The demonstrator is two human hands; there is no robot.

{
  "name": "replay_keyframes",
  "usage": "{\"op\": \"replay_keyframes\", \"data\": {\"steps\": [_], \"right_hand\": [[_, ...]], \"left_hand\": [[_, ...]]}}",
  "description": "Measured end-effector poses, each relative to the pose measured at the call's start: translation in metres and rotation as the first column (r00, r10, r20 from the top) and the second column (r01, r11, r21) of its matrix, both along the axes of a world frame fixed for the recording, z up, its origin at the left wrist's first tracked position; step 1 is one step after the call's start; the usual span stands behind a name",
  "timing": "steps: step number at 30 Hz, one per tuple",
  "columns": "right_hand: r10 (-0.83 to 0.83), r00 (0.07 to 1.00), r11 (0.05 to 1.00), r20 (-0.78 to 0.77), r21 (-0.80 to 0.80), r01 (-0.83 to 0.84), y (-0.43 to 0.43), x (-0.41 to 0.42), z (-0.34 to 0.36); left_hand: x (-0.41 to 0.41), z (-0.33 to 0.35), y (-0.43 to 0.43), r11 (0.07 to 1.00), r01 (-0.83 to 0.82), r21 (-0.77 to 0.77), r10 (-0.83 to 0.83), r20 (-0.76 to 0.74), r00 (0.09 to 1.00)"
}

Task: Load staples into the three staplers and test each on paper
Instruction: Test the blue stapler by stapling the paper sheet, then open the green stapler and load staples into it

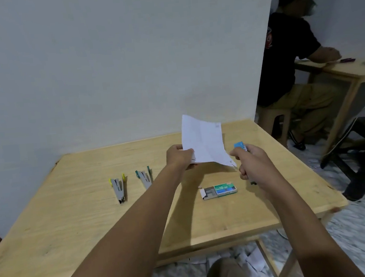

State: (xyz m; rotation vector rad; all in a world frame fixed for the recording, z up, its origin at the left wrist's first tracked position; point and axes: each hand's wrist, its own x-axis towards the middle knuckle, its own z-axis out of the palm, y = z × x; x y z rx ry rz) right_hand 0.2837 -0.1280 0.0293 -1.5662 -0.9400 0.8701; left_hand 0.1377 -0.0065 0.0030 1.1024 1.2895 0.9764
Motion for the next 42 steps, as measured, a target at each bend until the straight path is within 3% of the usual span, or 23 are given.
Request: {"op": "replay_keyframes", "data": {"steps": [10, 13, 15, 17, 19, 21, 24, 25, 28, 31, 34, 37, 39, 42], "right_hand": [[-0.003, 1.000, 0.999, 0.006, 0.036, 0.003, 0.027, 0.038, 0.002], [0.005, 1.000, 0.999, -0.012, 0.038, -0.004, 0.032, 0.041, -0.001], [0.011, 1.000, 0.999, -0.017, 0.042, -0.010, 0.035, 0.040, -0.002], [0.019, 1.000, 0.999, -0.010, 0.038, -0.019, 0.037, 0.039, -0.003], [0.030, 1.000, 0.999, -0.001, 0.030, -0.030, 0.036, 0.035, -0.004], [0.038, 0.999, 0.999, 0.008, 0.024, -0.038, 0.033, 0.031, -0.005], [0.056, 0.998, 0.998, 0.025, 0.020, -0.057, 0.028, 0.025, -0.007], [0.063, 0.998, 0.998, 0.031, 0.017, -0.064, 0.026, 0.022, -0.008], [0.077, 0.996, 0.997, 0.033, -0.008, -0.077, 0.024, 0.012, -0.014], [0.139, 0.990, 0.989, 0.034, -0.061, -0.136, 0.028, -0.008, -0.022], [0.262, 0.960, 0.960, 0.102, -0.133, -0.248, 0.043, -0.034, -0.027], [0.346, 0.893, 0.936, 0.287, -0.177, -0.305, 0.067, -0.058, -0.033], [0.342, 0.827, 0.939, 0.447, -0.191, -0.285, 0.087, -0.069, -0.039], [0.252, 0.761, 0.968, 0.597, -0.166, -0.189, 0.117, -0.079, -0.045]], "left_hand": [[0.073, -0.020, 0.050, 0.991, -0.062, 0.121, 0.092, -0.263, 0.960], [0.081, -0.024, 0.057, 0.990, -0.011, 0.142, 0.066, -0.384, 0.921], [0.082, -0.026, 0.059, 0.984, 0.073, 0.163, 0.039, -0.591, 0.806], [0.078, -0.029, 0.061, 0.971, 0.170, 0.166, 0.035, -0.808, 0.588], [0.073, -0.032, 0.063, 0.958, 0.258, 0.129, 0.003, -0.899, 0.437], [0.063, -0.033, 0.062, 0.946, 0.310, 0.098, -0.044, -0.906, 0.420], [0.033, -0.032, 0.048, 0.932, 0.314, 0.180, -0.026, -0.832, 0.554], [0.018, -0.032, 0.039, 0.915, 0.318, 0.246, 0.036, -0.838, 0.545], [-0.028, -0.038, 0.007, 0.858, 0.285, 0.427, 0.301, -0.868, 0.395], [-0.069, -0.051, -0.016, 0.910, 0.190, 0.369, 0.316, -0.913, 0.258], [-0.087, -0.064, -0.026, 0.937, 0.136, 0.322, 0.261, -0.903, 0.340], [-0.091, -0.072, -0.033, 0.889, 0.100, 0.448, 0.362, -0.819, 0.446], [-0.093, -0.073, -0.034, 0.860, 0.061, 0.507, 0.408, -0.754, 0.515], [-0.095, -0.074, -0.033, 0.857, 0.040, 0.514, 0.411, -0.727, 0.550]]}}
